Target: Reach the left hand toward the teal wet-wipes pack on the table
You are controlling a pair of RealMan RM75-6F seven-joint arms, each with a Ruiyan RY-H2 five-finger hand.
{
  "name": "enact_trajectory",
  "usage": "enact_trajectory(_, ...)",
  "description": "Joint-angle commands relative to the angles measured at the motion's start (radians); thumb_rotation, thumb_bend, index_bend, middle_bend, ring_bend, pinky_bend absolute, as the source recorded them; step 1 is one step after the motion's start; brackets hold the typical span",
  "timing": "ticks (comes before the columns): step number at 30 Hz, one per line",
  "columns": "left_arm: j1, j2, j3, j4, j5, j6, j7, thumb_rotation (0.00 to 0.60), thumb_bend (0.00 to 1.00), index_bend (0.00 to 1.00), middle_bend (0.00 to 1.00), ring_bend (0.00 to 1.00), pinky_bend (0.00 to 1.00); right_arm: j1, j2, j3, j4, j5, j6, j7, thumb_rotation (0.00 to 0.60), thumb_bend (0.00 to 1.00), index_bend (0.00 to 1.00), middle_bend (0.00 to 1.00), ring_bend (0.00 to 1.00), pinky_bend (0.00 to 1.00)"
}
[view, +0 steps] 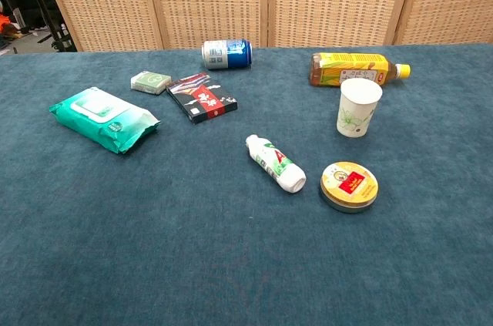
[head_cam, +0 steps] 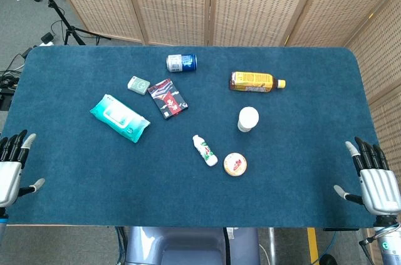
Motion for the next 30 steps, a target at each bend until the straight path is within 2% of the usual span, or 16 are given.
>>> enact_trajectory(1,-0.001,-0.003,0.0,0.001,-0.001,-0.002,0.005,0.6,0.0,0.0,0.0,0.0,0.0,0.0,0.001,0.001,0.0,0.001,0.001,0.002,0.6,0.0,0.0,0.0,0.0,0.0)
enact_trajectory(12,-0.008,-0.006,0.0,0.009,0.001,-0.011,-0.003,0.6,0.0,0.0,0.0,0.0,0.0,-0.003,0.0,-0.002,0.001,-0.005,0.006,0.002,0.6,0.0,0.0,0.0,0.0,0.0)
enact_trajectory(16,-0.026,-0.003,-0.008,0.023,0.031,-0.013,-0.062,0.6,0.0,0.0,0.01,0.02,0.0,-0.002,0.0,-0.005,0.003,-0.002,-0.002,0.006,0.6,0.0,0.0,0.0,0.0,0.0)
enact_trajectory(17,-0.03,-0.005,-0.013,0.026,0.036,-0.009,-0.07,0.6,0.0,0.0,0.09,0.11,0.04,-0.002,0.0,-0.005,0.003,-0.002,-0.002,0.008,0.6,0.0,0.0,0.0,0.0,0.0)
enact_trajectory(19,-0.045,-0.011,-0.034,0.032,0.048,0.004,-0.093,0.6,0.0,0.0,0.37,0.4,0.2,0.0,-0.003,-0.002,0.005,0.0,-0.002,0.007,0.6,0.0,0.0,0.0,0.0,0.0)
enact_trajectory(20,-0.06,-0.015,-0.051,0.031,0.052,0.004,-0.109,0.6,0.0,0.0,0.54,0.57,0.34,0.002,-0.004,-0.002,0.008,0.003,-0.007,0.006,0.6,0.0,0.0,0.0,0.0,0.0)
enact_trajectory(21,-0.075,-0.01,-0.06,0.022,0.048,-0.012,-0.123,0.6,0.0,0.0,0.66,0.7,0.47,0.004,-0.005,-0.001,0.009,0.007,-0.013,0.005,0.6,0.0,0.0,0.0,0.0,0.0)
enact_trajectory(22,-0.099,0.004,-0.072,0.0,0.04,-0.046,-0.143,0.6,0.0,0.0,0.72,0.76,0.57,0.007,-0.006,0.0,0.01,0.012,-0.021,0.005,0.6,0.0,0.0,0.0,0.0,0.0)
enact_trajectory(24,-0.137,0.021,-0.103,-0.023,0.027,-0.081,-0.144,0.6,0.0,0.0,0.88,0.93,0.84,0.011,-0.007,0.003,0.012,0.02,-0.03,0.008,0.6,0.0,0.0,0.0,0.0,0.0)
enact_trajectory(26,-0.188,0.035,-0.148,-0.06,-0.01,-0.131,-0.122,0.6,0.0,0.0,0.96,0.99,0.96,0.017,-0.009,0.01,0.015,0.036,-0.042,0.008,0.6,0.0,0.0,0.0,0.0,0.0)
enact_trajectory(28,-0.234,0.045,-0.184,-0.09,-0.053,-0.184,-0.107,0.6,0.0,0.0,1.0,1.0,0.99,0.02,-0.01,0.017,0.018,0.052,-0.049,0.006,0.6,0.0,0.0,0.0,0.0,0.0)
enact_trajectory(30,-0.292,0.068,-0.22,-0.13,-0.135,-0.283,-0.09,0.6,0.0,0.0,1.0,1.0,1.0,0.024,-0.011,0.025,0.018,0.071,-0.058,0.004,0.6,0.0,0.0,0.0,0.0,0.0)
